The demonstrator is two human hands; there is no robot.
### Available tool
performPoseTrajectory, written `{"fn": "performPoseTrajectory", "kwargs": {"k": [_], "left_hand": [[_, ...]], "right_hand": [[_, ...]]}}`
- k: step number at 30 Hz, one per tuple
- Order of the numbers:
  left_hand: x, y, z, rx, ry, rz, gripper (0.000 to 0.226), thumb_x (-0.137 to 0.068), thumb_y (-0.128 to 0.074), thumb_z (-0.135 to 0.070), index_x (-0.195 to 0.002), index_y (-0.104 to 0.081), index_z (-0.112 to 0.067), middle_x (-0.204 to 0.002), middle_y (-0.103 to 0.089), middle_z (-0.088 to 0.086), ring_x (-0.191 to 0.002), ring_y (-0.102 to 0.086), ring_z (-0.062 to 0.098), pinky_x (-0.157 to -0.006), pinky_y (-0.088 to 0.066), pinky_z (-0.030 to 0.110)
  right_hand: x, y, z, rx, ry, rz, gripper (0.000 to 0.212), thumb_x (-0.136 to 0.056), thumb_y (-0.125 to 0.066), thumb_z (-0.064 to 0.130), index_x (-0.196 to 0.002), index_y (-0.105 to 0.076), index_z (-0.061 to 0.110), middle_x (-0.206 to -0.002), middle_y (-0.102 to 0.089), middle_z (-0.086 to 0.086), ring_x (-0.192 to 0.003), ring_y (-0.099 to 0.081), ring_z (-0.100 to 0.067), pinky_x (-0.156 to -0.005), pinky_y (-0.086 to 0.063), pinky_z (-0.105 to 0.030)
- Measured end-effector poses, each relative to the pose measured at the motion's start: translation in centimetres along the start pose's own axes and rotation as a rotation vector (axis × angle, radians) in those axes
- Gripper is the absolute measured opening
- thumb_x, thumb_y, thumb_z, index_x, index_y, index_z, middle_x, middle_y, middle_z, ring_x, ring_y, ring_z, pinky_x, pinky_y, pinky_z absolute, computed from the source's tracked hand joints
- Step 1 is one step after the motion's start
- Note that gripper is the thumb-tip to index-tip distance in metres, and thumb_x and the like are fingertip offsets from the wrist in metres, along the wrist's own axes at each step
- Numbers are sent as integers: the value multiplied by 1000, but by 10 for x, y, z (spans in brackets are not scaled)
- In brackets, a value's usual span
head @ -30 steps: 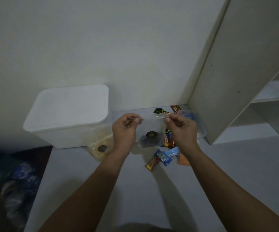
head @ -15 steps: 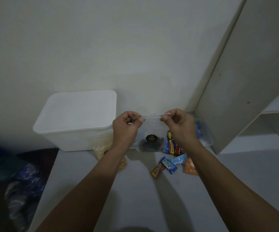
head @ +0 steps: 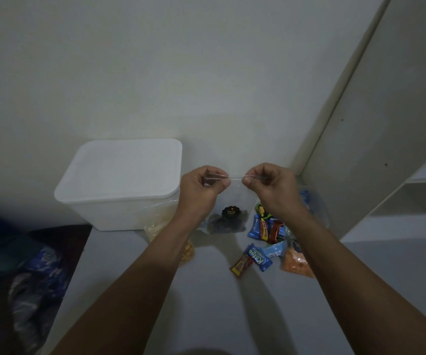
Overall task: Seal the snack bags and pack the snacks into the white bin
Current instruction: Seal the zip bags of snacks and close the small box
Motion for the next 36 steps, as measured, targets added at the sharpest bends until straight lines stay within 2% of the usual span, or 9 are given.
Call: {"fn": "performPoseTrajectory", "kwargs": {"k": [3, 7, 11, 13, 18, 24, 30, 33, 36], "left_hand": [[-1, 1, -1, -32, -6, -25, 14, -73, -75, 5, -73, -70, -9, -70, -67, -4, -62, -61, -4, -65, -51, 11], [2, -2, -3, -78, -12, -7, 13, -74, -75, 2, -73, -71, -10, -70, -68, -6, -61, -61, -5, -61, -49, 9], [4, -2, -7, -12, 7, 38, 9, -76, -74, 3, -82, -71, -3, -72, -67, -2, -61, -61, -5, -59, -49, 9], [3, 1, -5, -21, 22, 35, 9, -76, -74, 2, -78, -70, -6, -72, -67, -2, -62, -60, -4, -60, -50, 11], [4, 0, -1, -135, 45, 8, 18, -76, -75, -5, -67, -68, -19, -72, -67, -9, -71, -61, 6, -66, -50, 14], [5, 10, 3, 10, 107, -45, 9, -75, -75, 0, -73, -72, -9, -69, -69, 7, -61, -65, 14, -68, -59, 29], [7, 7, 2, -112, 38, -65, 12, -75, -76, -5, -69, -72, -15, -67, -69, -2, -64, -65, 10, -70, -56, 25], [7, 4, 3, -98, 28, -5, 15, -76, -75, -6, -71, -69, -19, -71, -68, -2, -70, -65, 14, -73, -57, 29], [6, 2, 5, -94, 34, 24, 13, -78, -73, -5, -74, -69, -16, -72, -66, 1, -67, -64, 14, -72, -59, 33]], "right_hand": [[-1, 0, 0, 69, 52, 59, 3, -82, -72, 15, -83, -70, 15, -74, -68, 3, -67, -61, -9, -62, -52, -22], [-3, -4, 4, 195, 83, 124, 3, -83, -71, 15, -86, -72, 13, -80, -71, -1, -76, -65, -17, -69, -52, -27], [-3, -4, 7, 254, 109, 74, 6, -84, -69, 11, -80, -68, 14, -73, -62, 4, -68, -55, -7, -60, -41, -20], [-3, -4, 8, 256, 116, 80, 4, -84, -69, 12, -81, -69, 14, -74, -62, 5, -68, -54, -5, -61, -40, -17], [0, -12, 11, 283, 140, 155, 3, -85, -68, 16, -84, -68, 18, -82, -66, 2, -77, -59, -11, -65, -43, -20], [-5, -9, 2, 299, 90, 91, 8, -85, -67, 14, -79, -67, 19, -78, -67, -2, -75, -60, -19, -68, -51, -34], [-2, -17, 7, 354, 114, 146, 5, -85, -68, 18, -81, -66, 21, -81, -66, 2, -76, -59, -15, -68, -49, -29], [-3, -15, 8, 388, 121, 82, 3, -83, -70, 15, -82, -71, 16, -79, -68, -1, -73, -59, -18, -67, -51, -34], [-2, -14, 5, 312, 92, 97, 2, -82, -72, 16, -84, -73, 16, -78, -69, 1, -74, -61, -16, -69, -52, -34]]}}
Point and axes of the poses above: each hand's wrist, its own x-axis away from the middle knuckle, its own y-axis out of the back of the hand, z = x × y, the point moved 5 cm from there along -x, towards the middle knuckle
